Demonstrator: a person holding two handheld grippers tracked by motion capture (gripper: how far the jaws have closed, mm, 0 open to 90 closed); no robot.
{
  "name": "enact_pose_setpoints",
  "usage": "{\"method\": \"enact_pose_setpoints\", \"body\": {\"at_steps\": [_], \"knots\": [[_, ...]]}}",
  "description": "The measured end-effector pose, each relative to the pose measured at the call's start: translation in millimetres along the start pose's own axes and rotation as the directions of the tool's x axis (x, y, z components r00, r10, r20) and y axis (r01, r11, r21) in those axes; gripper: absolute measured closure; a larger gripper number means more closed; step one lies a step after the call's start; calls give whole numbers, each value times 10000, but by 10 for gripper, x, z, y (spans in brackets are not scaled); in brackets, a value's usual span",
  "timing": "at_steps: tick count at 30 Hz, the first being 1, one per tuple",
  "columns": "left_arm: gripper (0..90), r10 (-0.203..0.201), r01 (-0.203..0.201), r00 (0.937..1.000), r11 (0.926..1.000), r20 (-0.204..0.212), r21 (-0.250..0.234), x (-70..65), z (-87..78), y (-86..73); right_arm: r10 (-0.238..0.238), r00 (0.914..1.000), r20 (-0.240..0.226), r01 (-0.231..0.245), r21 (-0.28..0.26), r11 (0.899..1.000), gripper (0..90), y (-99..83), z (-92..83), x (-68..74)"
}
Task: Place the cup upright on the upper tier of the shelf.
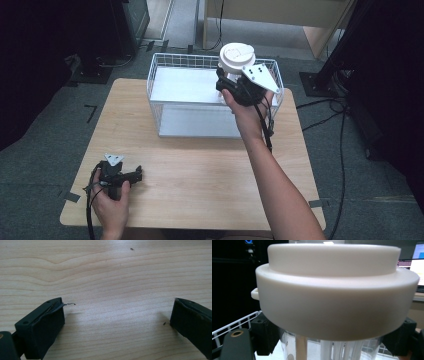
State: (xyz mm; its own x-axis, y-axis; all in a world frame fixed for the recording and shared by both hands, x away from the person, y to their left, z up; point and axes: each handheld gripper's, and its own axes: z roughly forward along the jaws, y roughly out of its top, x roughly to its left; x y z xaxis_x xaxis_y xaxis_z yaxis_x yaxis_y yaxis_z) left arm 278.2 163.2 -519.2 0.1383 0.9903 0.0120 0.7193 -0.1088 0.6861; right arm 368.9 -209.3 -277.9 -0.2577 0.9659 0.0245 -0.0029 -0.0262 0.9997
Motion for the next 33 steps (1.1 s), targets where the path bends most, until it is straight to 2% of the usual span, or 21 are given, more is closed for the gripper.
{"method": "enact_pose_setpoints", "body": {"at_steps": [2, 3, 9, 15, 24, 29, 33], "knots": [[0, 5, -5, 10000, 10000, 8, 13, 1, -1, 0, 2, 9997, 262, -2, 29, 10000, 165, 14, 145, 6], [0, 1, -1, 10000, 10000, 7, 9, 0, -1, 0, 2, 9997, 262, -2, 29, 10000, 165, 14, 145, 6], [0, 1, -1, 10000, 10000, 4, 11, 0, -1, 0, 154, 9983, 566, -162, 147, 9998, 165, 39, 393, 40], [0, 3, -3, 10000, 10000, 8, 16, 0, -1, 1, 491, 9958, 771, -520, 355, 9980, 165, 42, 587, 46], [0, 1, -1, 10000, 10000, 4, 10, 0, -1, 0, 368, 9966, 739, -417, 664, 9969, 163, -25, 693, 122], [0, 1, -1, 10000, 10000, 4, 10, 0, -1, 0, 126, 9986, 516, -165, 750, 9970, 160, -48, 702, 167], [0, 4, -4, 10000, 10000, 4, 12, 0, -1, 0, 252, 9994, 250, -269, 694, 9972, 124, 0, 687, 154]]}}
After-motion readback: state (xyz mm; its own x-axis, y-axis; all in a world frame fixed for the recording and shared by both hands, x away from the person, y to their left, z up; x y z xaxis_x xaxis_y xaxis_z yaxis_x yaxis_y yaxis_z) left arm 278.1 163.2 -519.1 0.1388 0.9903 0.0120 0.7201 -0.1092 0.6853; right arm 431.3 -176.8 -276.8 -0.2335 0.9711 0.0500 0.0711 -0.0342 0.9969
